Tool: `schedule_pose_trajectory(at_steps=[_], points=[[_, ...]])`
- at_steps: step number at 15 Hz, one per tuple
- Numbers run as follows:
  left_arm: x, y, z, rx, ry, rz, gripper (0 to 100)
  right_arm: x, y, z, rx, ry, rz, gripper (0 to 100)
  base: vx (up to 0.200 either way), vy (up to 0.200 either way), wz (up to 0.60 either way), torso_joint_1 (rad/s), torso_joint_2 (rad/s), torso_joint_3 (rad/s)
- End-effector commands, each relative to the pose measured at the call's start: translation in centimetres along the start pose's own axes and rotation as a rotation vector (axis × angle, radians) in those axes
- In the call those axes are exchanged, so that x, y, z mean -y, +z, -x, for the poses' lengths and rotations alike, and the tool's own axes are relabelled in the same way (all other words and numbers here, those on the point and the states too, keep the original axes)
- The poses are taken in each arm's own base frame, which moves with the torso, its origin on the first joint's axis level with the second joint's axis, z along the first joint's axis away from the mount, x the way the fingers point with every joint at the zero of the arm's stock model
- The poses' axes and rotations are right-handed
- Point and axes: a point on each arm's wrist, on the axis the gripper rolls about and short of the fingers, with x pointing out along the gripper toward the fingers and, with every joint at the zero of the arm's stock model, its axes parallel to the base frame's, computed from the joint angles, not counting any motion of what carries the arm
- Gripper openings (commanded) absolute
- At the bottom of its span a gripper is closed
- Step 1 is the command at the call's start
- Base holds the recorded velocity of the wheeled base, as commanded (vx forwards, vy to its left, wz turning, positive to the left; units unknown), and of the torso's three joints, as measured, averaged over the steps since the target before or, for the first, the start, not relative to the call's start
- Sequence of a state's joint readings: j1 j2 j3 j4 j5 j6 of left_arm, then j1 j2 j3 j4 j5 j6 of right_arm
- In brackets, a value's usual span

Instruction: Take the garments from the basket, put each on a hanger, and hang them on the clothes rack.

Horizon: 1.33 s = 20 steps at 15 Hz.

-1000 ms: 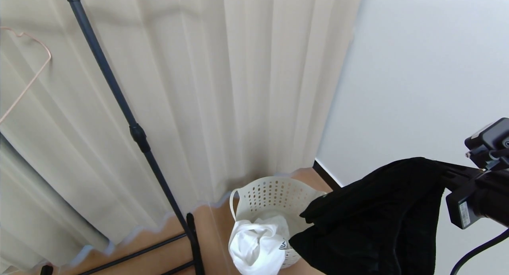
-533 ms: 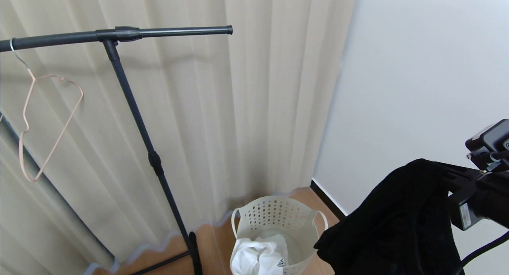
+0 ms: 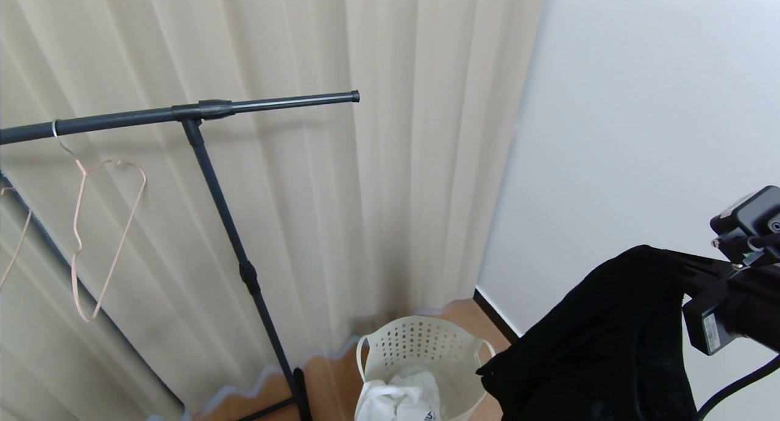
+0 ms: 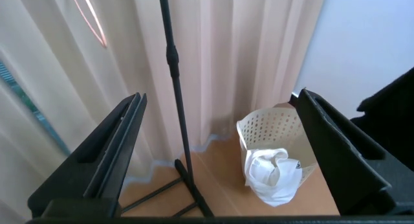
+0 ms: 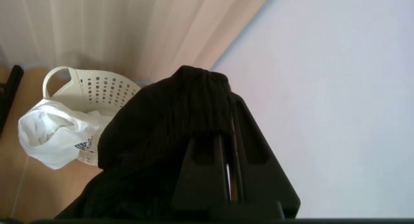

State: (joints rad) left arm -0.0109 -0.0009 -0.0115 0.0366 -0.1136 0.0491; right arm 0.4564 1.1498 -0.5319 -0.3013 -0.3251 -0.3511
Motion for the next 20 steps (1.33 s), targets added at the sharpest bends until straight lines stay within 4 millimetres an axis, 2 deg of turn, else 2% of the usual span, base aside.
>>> schedule_pose_trajectory(at_steps=[1,8,11,15,20], points=[[0.0,0.02,0.0,0.0,0.0,0.0,100,-0.06,-0.07,-0.05,-0.003,0.002,0.002,0,0.0,0.0,0.0,0.256,-0.61,-0.349],[0.0,-0.01,-0.01,0.0,0.002,0.0,100,-0.11,-0.21,0.01,-0.005,0.004,0.005,0,0.0,0.0,0.0,0.193,-0.44,-0.249],[-0.02,0.04,0.0,0.001,0.006,0.029,100,-0.18,-0.51,0.13,-0.008,0.005,0.058,0,0.0,0.0,0.0,0.157,-0.35,-0.185],[-0.02,0.04,0.0,0.001,0.006,0.029,100,-0.27,-0.57,0.13,0.0,0.034,0.068,0,0.0,0.0,0.0,0.012,-0.02,-0.008],[-0.02,0.04,0.0,0.001,0.006,0.029,100,-0.29,-0.74,0.25,-0.001,0.034,0.07,0,0.0,0.0,0.6,0.001,0.0,0.001]])
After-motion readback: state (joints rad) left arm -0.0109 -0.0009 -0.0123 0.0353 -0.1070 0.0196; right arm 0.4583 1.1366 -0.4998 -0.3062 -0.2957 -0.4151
